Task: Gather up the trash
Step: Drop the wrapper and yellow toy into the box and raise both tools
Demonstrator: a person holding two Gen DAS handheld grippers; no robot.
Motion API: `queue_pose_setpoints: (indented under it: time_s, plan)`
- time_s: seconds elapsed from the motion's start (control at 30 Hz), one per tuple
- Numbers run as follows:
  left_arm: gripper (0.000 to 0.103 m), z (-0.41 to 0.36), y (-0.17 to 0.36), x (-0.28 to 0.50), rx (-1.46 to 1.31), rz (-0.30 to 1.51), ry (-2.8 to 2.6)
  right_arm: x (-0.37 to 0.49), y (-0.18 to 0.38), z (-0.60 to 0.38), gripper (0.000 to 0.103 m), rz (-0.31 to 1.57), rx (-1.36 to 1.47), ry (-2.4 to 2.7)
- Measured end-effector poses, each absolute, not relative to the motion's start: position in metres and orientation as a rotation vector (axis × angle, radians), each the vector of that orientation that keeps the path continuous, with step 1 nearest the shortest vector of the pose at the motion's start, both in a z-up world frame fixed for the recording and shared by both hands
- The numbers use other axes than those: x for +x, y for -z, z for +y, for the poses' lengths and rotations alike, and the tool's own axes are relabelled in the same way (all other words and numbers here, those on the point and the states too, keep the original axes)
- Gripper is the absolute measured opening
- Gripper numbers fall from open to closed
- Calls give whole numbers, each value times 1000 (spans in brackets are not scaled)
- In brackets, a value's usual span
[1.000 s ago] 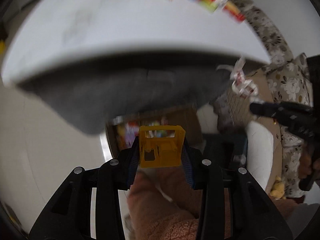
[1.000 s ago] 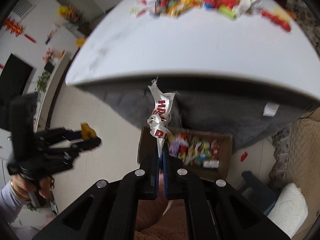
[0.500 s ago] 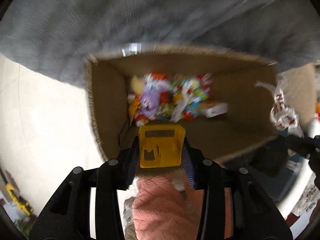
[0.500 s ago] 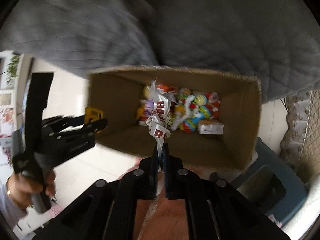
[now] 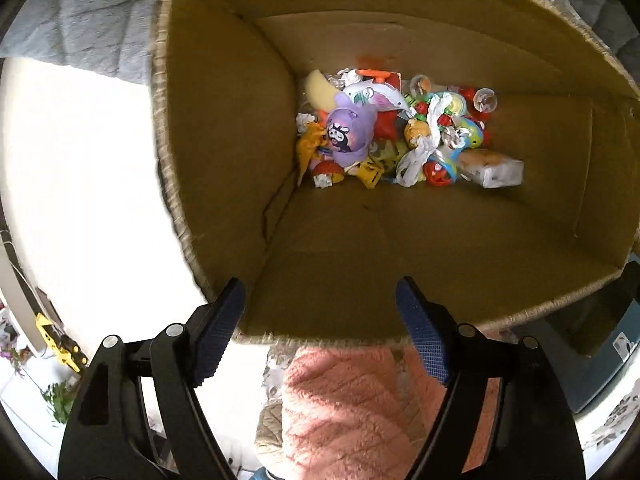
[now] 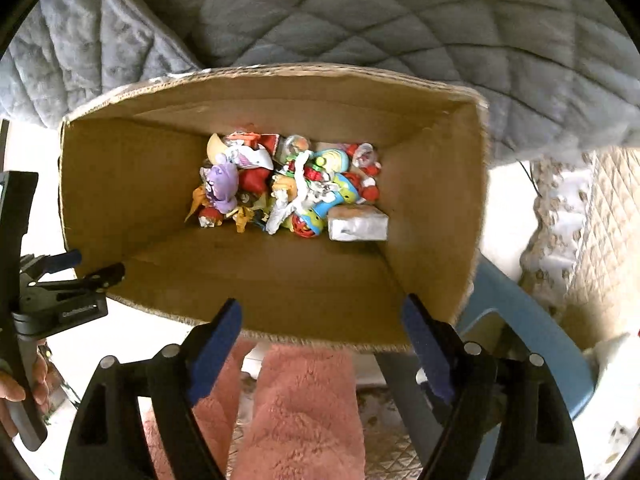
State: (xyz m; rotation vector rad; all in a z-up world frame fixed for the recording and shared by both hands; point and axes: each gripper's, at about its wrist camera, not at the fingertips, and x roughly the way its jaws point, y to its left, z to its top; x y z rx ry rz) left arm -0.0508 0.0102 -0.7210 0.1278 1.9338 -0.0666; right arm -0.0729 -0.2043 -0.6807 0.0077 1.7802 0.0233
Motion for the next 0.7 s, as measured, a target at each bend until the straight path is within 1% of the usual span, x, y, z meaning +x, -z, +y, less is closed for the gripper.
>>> queue_pose_setpoints:
  time_s: [0.1, 0.17, 0.27, 0.3, 0.37, 0.43, 0.47, 0.5, 0.53, 0.63, 0.67, 0.7]
  plan:
    - [76, 14, 690, -49, 106, 1906, 84, -76, 657, -213, 83, 1770, 66, 0]
    - [76, 15, 668, -47, 125, 1878, 103, -78, 630, -214, 83, 1749, 100, 3]
    - [76, 22, 618, -41, 161, 1807, 118, -77, 574, -209, 83, 1685, 155, -38]
    - [76, 24, 593, -39, 162, 1766, 116, -76, 557, -206, 83, 1662, 169, -57]
    - [76, 29, 550, -36, 145, 1685, 118, -69, 504, -197, 83, 1575, 201, -134]
    - [76, 34, 497, -37, 107, 1583, 136, -58, 443, -184, 83, 1455, 218, -230]
    - [83, 37, 468, -39, 90, 1532, 139, -52, 415, -178, 83, 1393, 224, -269]
    - [87, 38, 450, -42, 87, 1500, 133, -44, 388, -173, 83, 1329, 226, -301]
    - [89, 39, 434, -44, 86, 1467, 127, -33, 357, -167, 83, 1251, 225, -326]
    - [89, 43, 392, -54, 61, 1391, 130, 12, 296, -161, 88, 1087, 285, -363]
    - [90, 44, 381, -58, 49, 1377, 130, 31, 284, -163, 90, 1050, 332, -364]
    - [90, 45, 375, -61, 39, 1370, 131, 51, 275, -165, 91, 1027, 393, -363]
